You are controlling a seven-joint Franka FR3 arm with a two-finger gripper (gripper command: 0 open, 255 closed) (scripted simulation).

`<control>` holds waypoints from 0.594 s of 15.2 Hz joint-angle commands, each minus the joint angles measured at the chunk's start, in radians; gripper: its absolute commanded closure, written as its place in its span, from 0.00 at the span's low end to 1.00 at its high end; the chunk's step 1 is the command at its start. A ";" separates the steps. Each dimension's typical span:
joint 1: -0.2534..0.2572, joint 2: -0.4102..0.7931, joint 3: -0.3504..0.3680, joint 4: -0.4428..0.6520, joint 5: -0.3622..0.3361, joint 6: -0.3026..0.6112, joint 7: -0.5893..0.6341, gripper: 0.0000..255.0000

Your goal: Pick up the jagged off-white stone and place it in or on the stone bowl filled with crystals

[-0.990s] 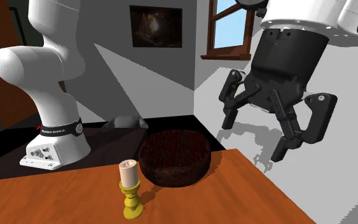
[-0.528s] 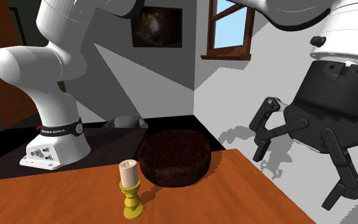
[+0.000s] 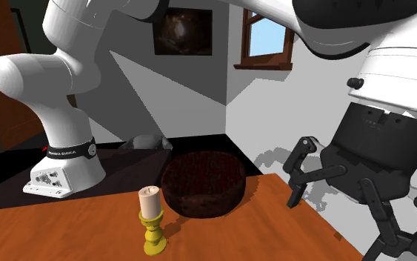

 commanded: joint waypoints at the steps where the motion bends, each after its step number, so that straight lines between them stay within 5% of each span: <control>1: 0.000 -0.001 0.000 -0.004 0.000 0.003 0.000 0.00; 5: 0.000 -0.001 0.000 -0.003 0.000 0.003 0.000 0.00; 6: 0.000 -0.001 0.000 -0.003 0.000 0.003 0.000 1.00; 9: 0.000 -0.001 0.000 -0.003 0.000 0.003 0.000 1.00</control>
